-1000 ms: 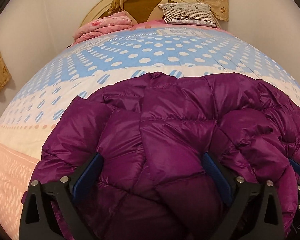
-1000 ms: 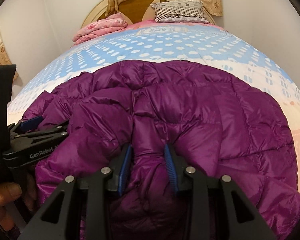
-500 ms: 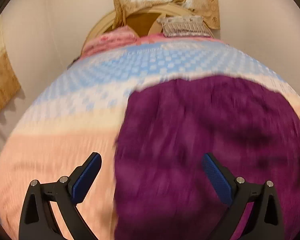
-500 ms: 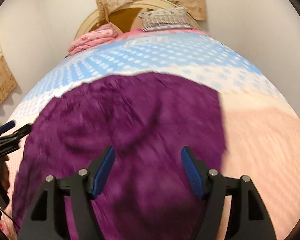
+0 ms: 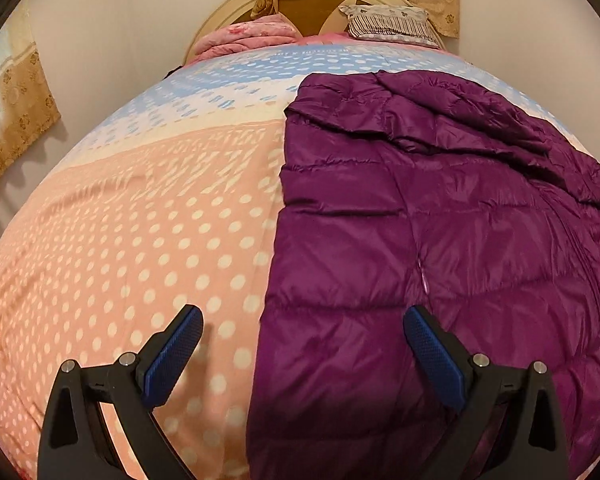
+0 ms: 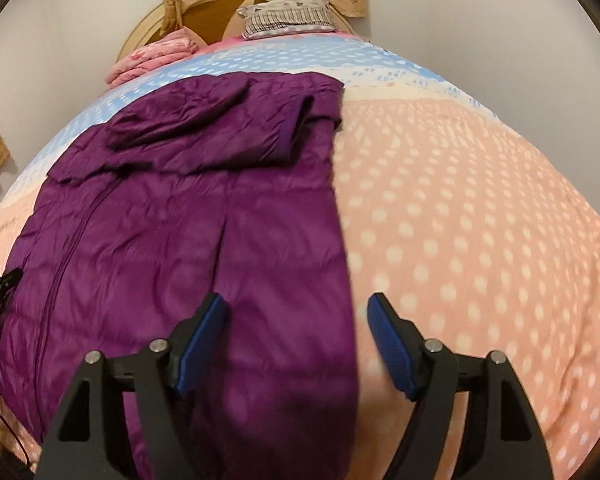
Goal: Fold large clothes
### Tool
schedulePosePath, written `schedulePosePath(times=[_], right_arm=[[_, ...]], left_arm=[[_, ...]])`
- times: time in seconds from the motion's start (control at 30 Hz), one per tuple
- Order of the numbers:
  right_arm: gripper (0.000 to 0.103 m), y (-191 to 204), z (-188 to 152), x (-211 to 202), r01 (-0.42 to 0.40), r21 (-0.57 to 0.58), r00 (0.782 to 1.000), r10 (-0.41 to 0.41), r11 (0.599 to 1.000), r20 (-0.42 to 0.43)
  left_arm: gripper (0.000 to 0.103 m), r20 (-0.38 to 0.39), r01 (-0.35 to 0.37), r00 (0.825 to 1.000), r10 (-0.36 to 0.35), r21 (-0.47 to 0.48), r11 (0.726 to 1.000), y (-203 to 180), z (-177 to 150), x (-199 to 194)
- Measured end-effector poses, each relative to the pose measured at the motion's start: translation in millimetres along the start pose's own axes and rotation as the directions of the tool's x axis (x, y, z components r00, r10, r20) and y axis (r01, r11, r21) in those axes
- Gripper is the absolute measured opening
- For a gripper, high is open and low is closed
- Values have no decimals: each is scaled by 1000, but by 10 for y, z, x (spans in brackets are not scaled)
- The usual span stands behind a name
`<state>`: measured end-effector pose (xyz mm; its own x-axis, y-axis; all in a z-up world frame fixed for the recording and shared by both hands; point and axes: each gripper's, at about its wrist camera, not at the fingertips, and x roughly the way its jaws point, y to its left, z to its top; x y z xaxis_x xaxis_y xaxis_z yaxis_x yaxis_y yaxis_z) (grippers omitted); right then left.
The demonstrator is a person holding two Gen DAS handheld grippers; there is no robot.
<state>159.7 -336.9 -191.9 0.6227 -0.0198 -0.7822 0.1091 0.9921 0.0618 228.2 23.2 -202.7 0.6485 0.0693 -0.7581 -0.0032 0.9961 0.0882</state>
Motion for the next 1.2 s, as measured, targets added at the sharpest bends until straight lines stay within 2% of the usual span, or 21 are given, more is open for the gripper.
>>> schedulePosePath(times=[0.4,0.73,0.8,0.9,0.93,0.97,1.0,1.07,1.1,1.17,1.2], right_arm=[[78,57,-453,-249,13,-2,1000,-13,1000,19],[78,113,-661,-353,7,13,1000,-7,1000,-7],[76,131,-691,-369,5,14,1000,-5,1000,-12],[61,154,-708,-395,-13,19,1000,13,1000,-25],[51,169,-712,-401,-14,17,999,15,1000,-28],[40,174,-712,-408,-19,14,999,20,1000,-33],[36,170,-714,-413,-33,16,999,34,999,-39],[20,155,-719,-423,-64,28,997,65,998,-49],[17,154,-729,-433,-76,32,996,78,997,-51],[12,167,-733,-447,-92,36,994,94,995,-53],[11,169,-733,-457,-100,37,993,102,994,-53]], left_arm=[[101,-7,33,999,-33,-43,999,89,-309,-203],[101,-13,74,997,-75,-81,994,126,-611,-382],[101,-5,79,997,-79,-74,994,105,-675,-426],[101,2,84,996,-84,-49,995,43,-760,-503],[98,2,87,996,-87,-41,995,28,-771,-522],[90,1,98,995,-98,-37,994,20,-781,-543],[85,-2,113,994,-114,-38,993,19,-785,-557],[65,-11,156,988,-156,-36,987,7,-789,-592],[61,-6,147,989,-148,-20,989,-12,-791,-621],[35,6,139,990,-139,10,990,-46,-789,-660],[25,9,153,988,-153,21,988,-55,-786,-676]])
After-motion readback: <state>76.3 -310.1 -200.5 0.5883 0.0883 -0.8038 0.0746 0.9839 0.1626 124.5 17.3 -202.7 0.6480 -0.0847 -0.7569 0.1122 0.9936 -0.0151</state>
